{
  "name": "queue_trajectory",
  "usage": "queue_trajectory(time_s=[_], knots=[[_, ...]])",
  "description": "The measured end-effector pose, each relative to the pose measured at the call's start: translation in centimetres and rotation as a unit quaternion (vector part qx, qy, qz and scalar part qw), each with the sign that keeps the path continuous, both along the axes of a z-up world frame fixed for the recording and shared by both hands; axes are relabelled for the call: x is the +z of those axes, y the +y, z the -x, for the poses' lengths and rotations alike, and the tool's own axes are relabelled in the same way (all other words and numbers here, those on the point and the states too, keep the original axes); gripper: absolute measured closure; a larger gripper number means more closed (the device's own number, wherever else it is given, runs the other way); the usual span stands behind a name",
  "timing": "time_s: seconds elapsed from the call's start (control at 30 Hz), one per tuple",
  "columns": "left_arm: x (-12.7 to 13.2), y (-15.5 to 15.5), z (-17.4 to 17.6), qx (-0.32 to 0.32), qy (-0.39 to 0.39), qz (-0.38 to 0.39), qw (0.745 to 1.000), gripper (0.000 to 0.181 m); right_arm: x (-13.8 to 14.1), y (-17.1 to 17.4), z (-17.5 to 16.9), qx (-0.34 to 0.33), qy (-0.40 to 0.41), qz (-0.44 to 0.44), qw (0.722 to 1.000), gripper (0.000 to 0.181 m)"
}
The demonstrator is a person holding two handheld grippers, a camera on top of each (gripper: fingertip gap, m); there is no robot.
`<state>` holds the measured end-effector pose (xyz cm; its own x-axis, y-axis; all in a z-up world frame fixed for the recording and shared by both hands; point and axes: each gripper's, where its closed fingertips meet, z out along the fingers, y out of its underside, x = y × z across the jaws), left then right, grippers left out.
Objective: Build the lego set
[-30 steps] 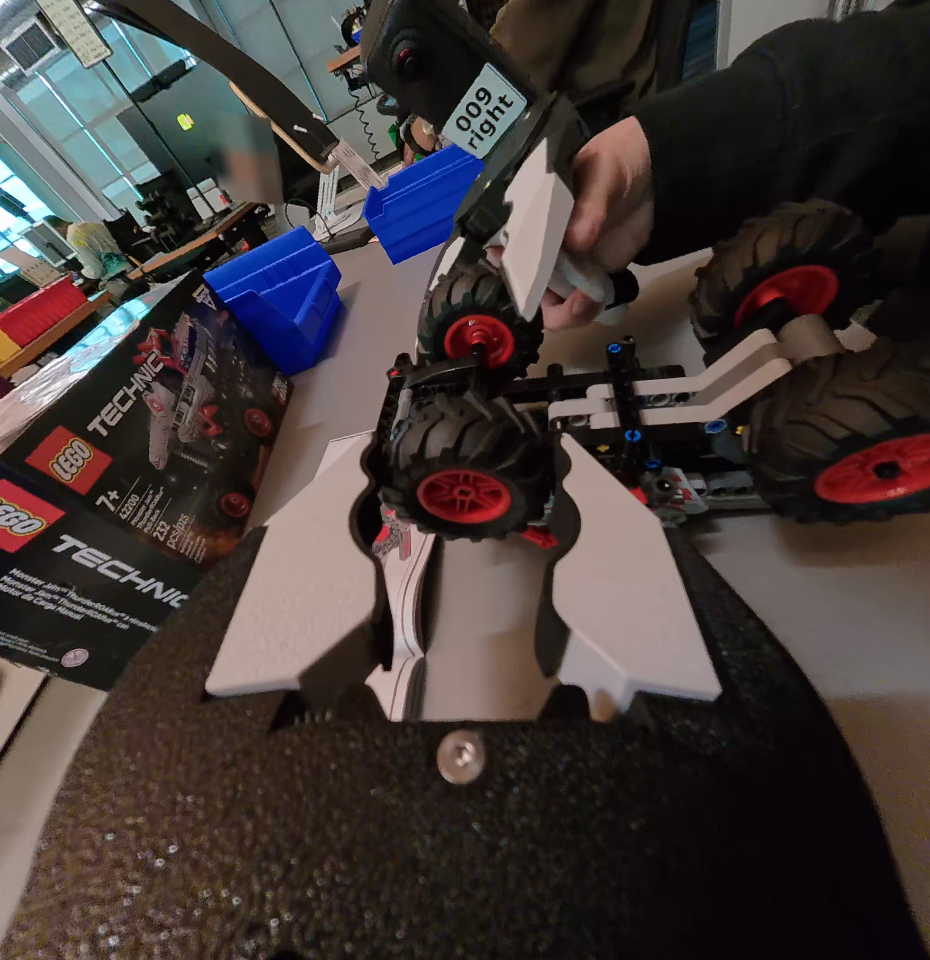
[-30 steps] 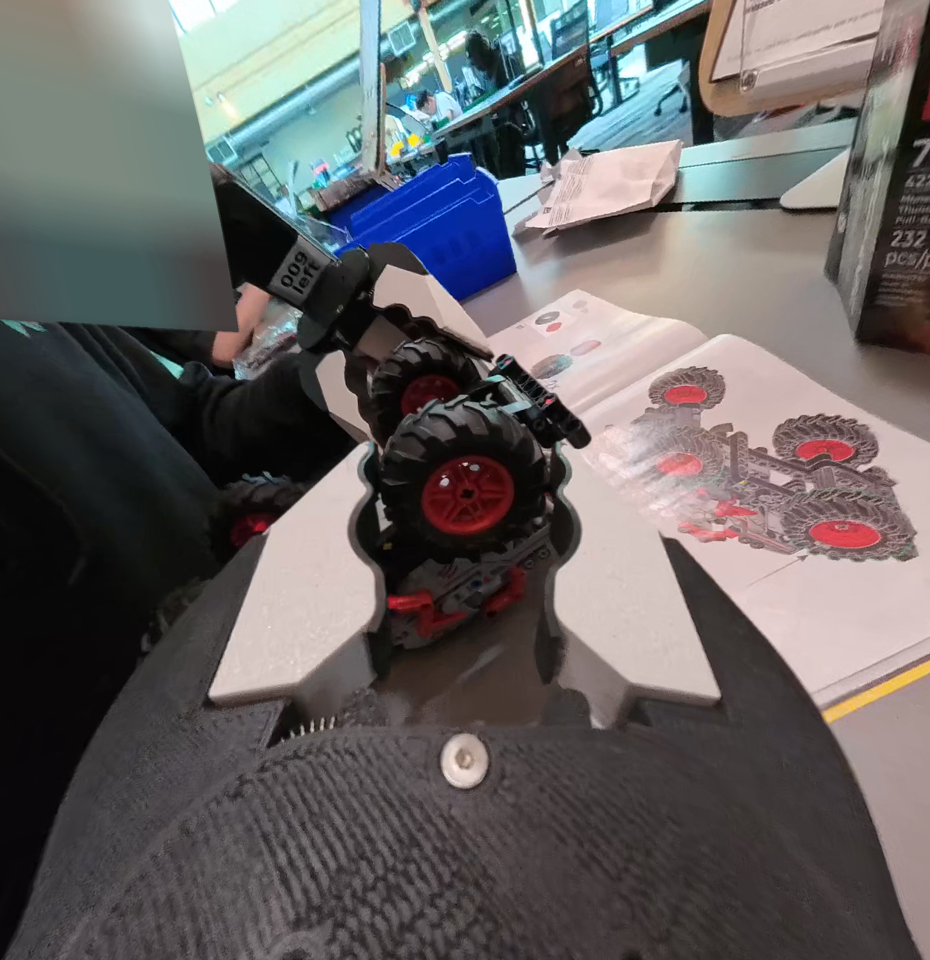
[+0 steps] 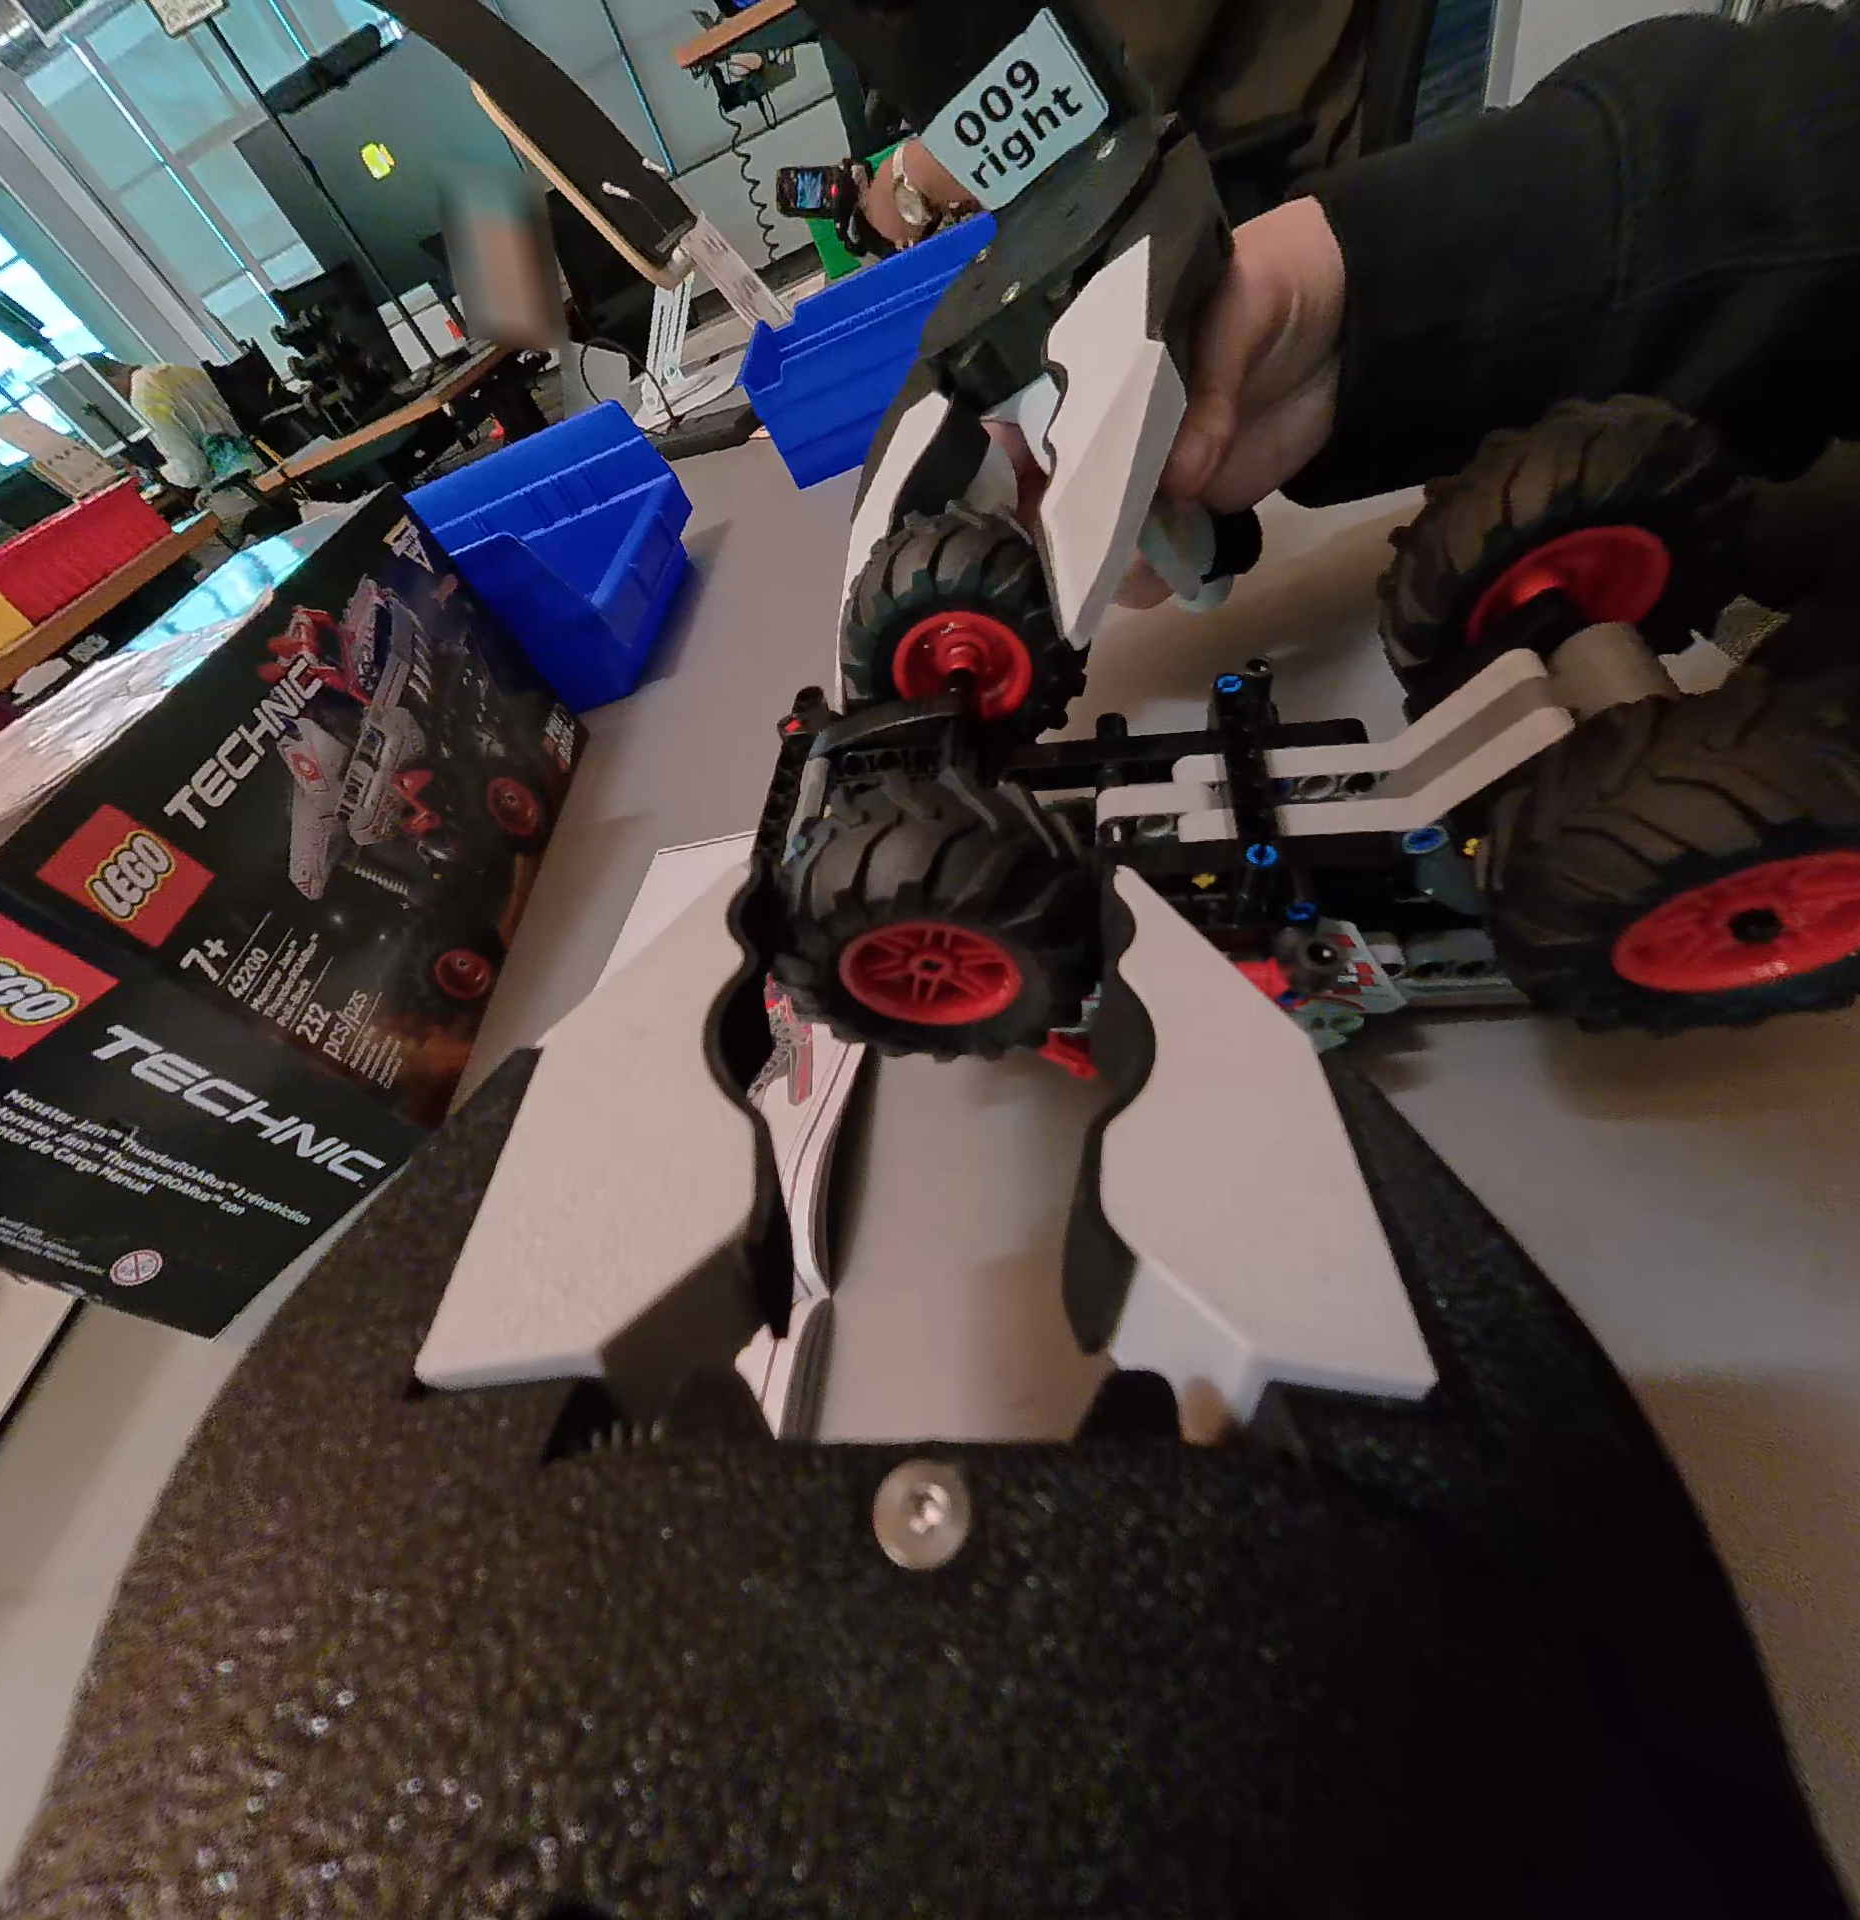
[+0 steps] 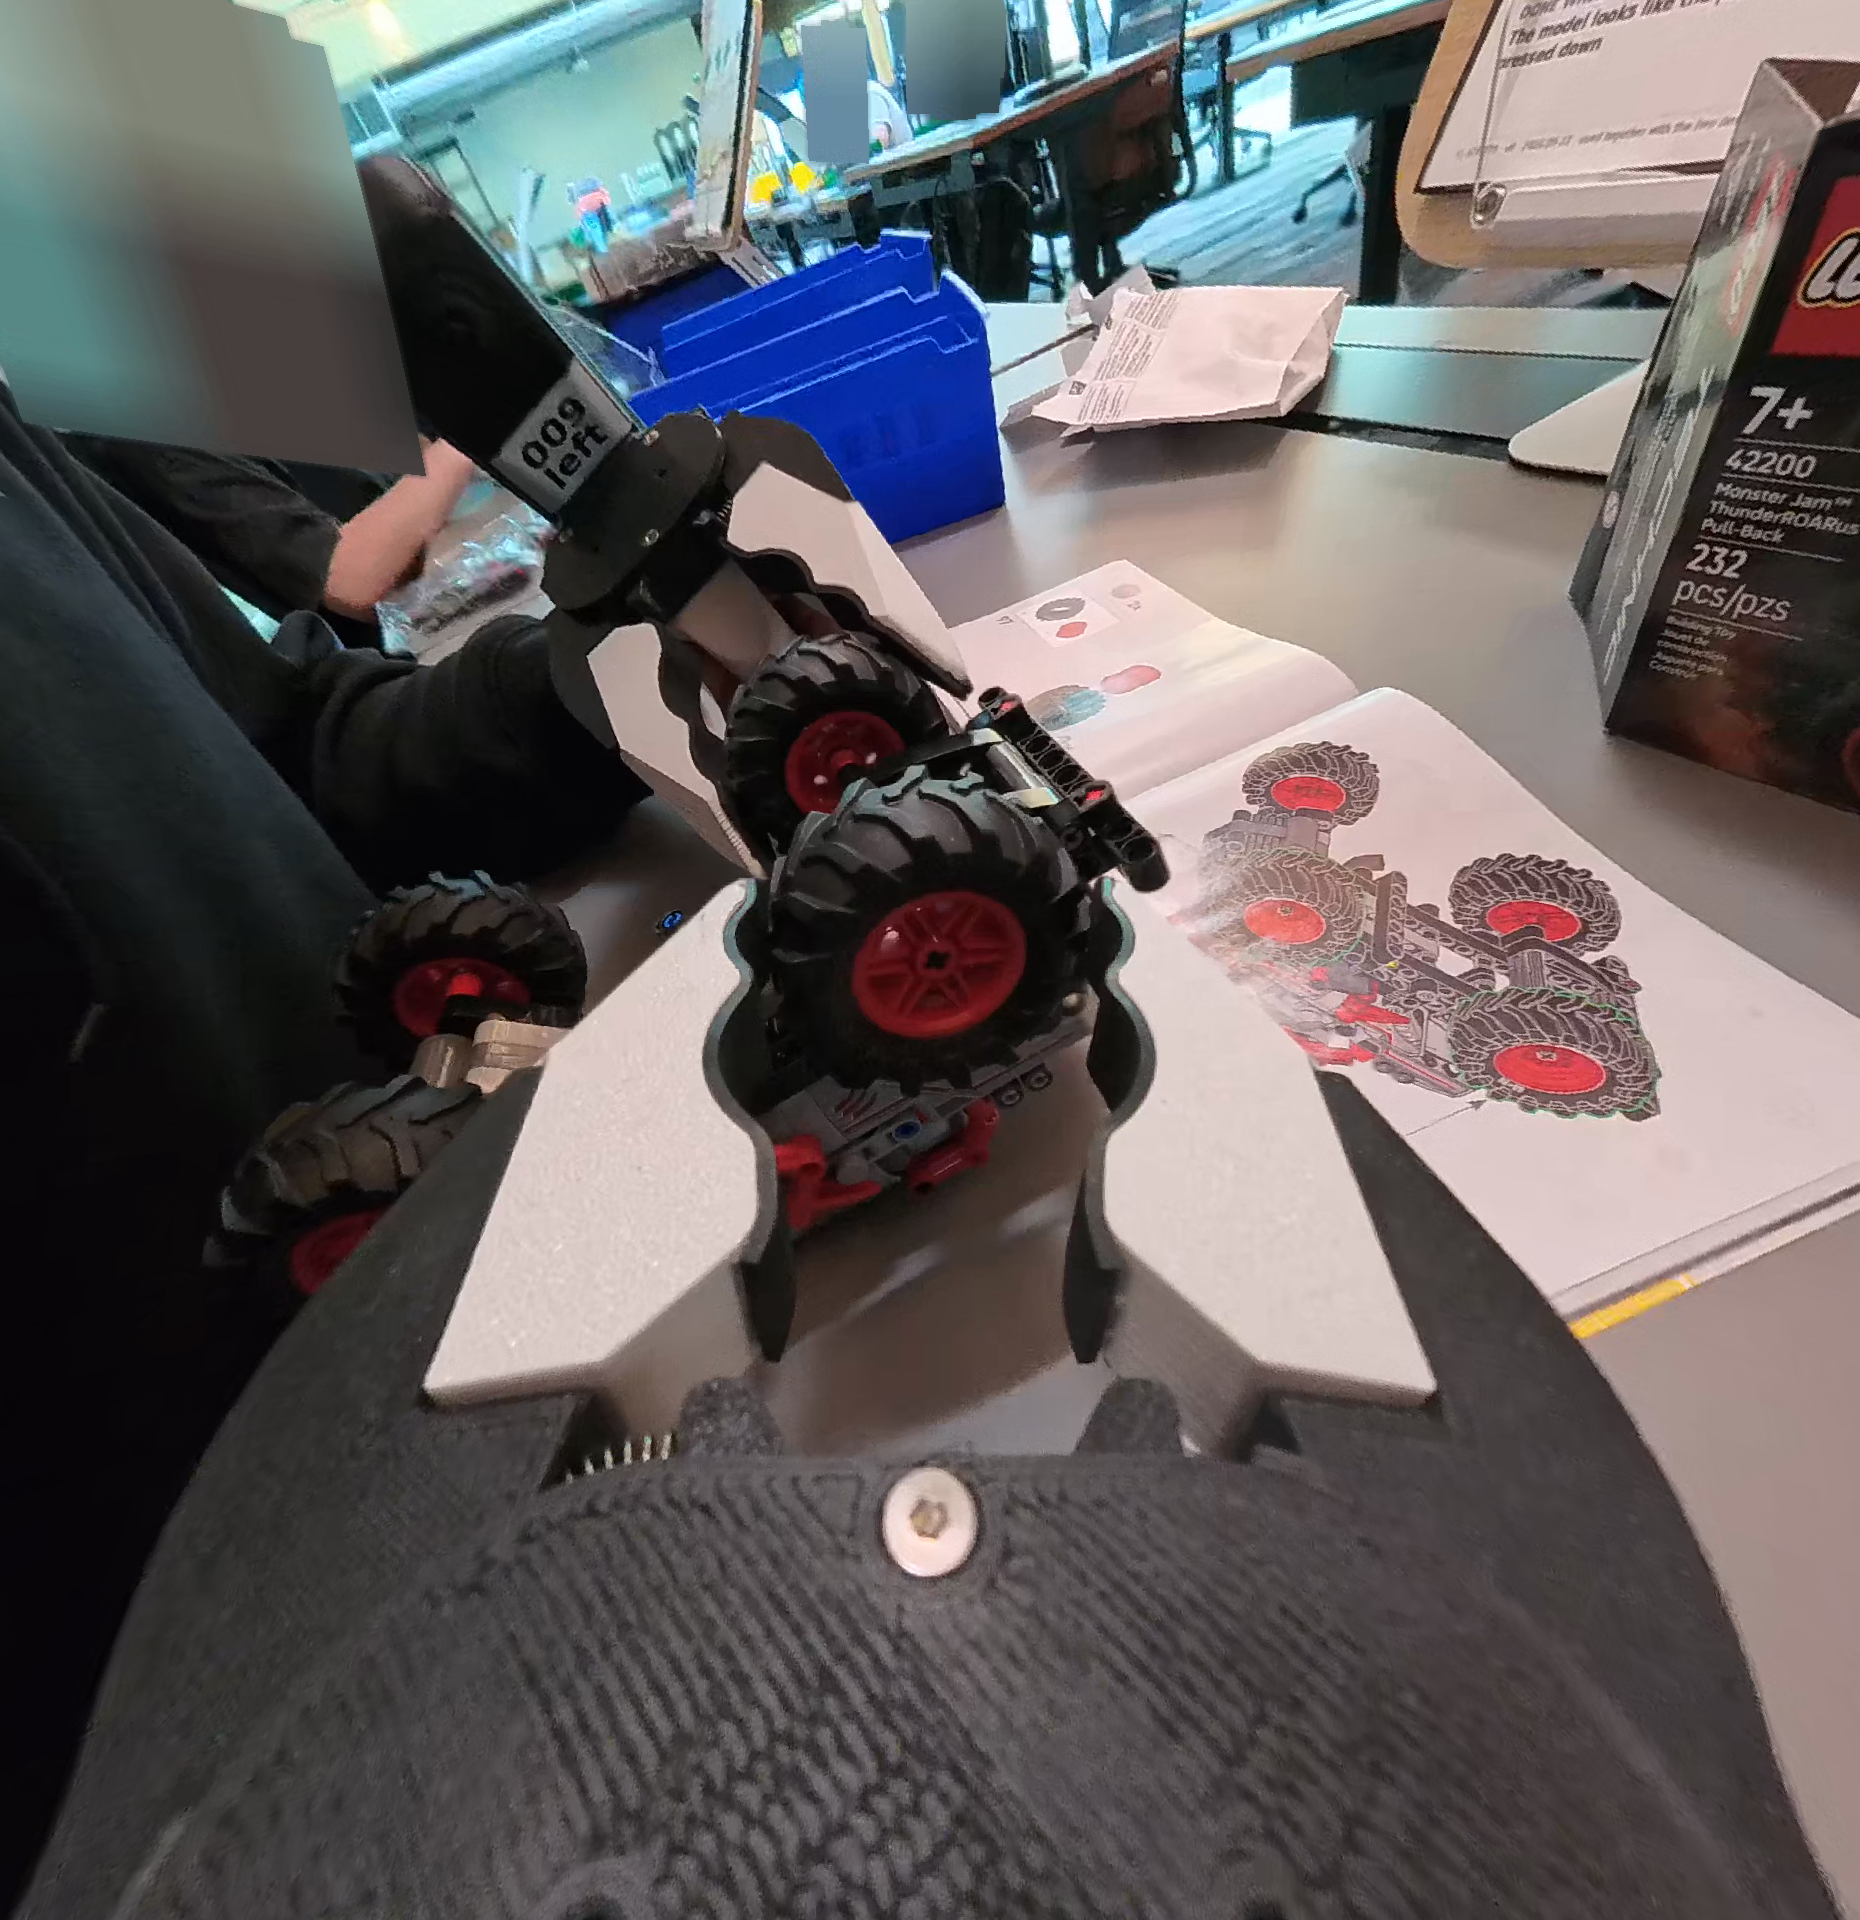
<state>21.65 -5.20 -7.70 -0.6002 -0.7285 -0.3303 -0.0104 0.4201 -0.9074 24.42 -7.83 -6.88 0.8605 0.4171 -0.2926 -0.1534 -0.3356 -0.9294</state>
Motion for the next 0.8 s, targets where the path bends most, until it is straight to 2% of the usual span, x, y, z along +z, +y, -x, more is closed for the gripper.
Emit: queue_trajectory(time_s=[0.07,0.2,0.27,0.33,0.4,0.47,0.53,0.57,0.63,0.7,0.73,0.8], knots=[[0.1,-0.1,0.1,-0.005,-0.007,0.001,1.0,0.122,0.2,-0.1,0.1,-0.001,0.004,-0.001,1.0,0.12],[0.1,0.1,0.3,-0.012,-0.019,0.004,1.0,0.121,0.5,-1.1,-0.3,-0.016,-0.053,-0.002,0.998,0.125],[0.1,0.1,0.4,-0.014,-0.021,0.005,1.0,0.12,1.4,-1.5,-0.1,-0.028,-0.075,-0.023,0.996,0.123],[0.0,0.1,0.4,-0.014,-0.014,0.004,1.0,0.12,1.0,-1.8,-0.2,-0.056,-0.073,0.005,0.996,0.112],[0.2,-0.1,0.4,-0.018,-0.013,0.008,1.0,0.12,-0.2,-1.9,-0.2,-0.083,-0.045,0.056,0.994,0.103],[0.5,-0.4,0.5,-0.023,-0.016,0.012,1.0,0.121,-1.2,-1.8,0.1,-0.102,0.002,0.085,0.991,0.102],[0.8,-0.6,0.7,-0.025,-0.016,0.018,0.999,0.121,-2.2,-1.9,1.1,-0.096,0.057,0.112,0.987,0.106],[0.8,-0.6,0.8,-0.026,-0.012,0.019,0.999,0.122,-2.6,-2.0,1.5,-0.093,0.082,0.127,0.984,0.115],[0.9,-0.5,1.0,-0.021,-0.003,0.015,1.0,0.123,-3.2,-2.1,2.5,-0.077,0.117,0.146,0.979,0.113],[1.4,-0.6,1.5,-0.022,0.0,0.021,1.0,0.123,-3.8,-1.9,2.8,-0.077,0.13,0.159,0.976,0.107],[1.6,-0.8,1.7,-0.023,0.004,0.021,1.0,0.124,-4.2,-1.8,3.0,-0.075,0.125,0.166,0.975,0.114],[1.5,-0.9,2.3,-0.024,0.012,0.001,1.0,0.123,-4.2,-1.6,3.4,-0.072,0.127,0.162,0.976,0.113]])
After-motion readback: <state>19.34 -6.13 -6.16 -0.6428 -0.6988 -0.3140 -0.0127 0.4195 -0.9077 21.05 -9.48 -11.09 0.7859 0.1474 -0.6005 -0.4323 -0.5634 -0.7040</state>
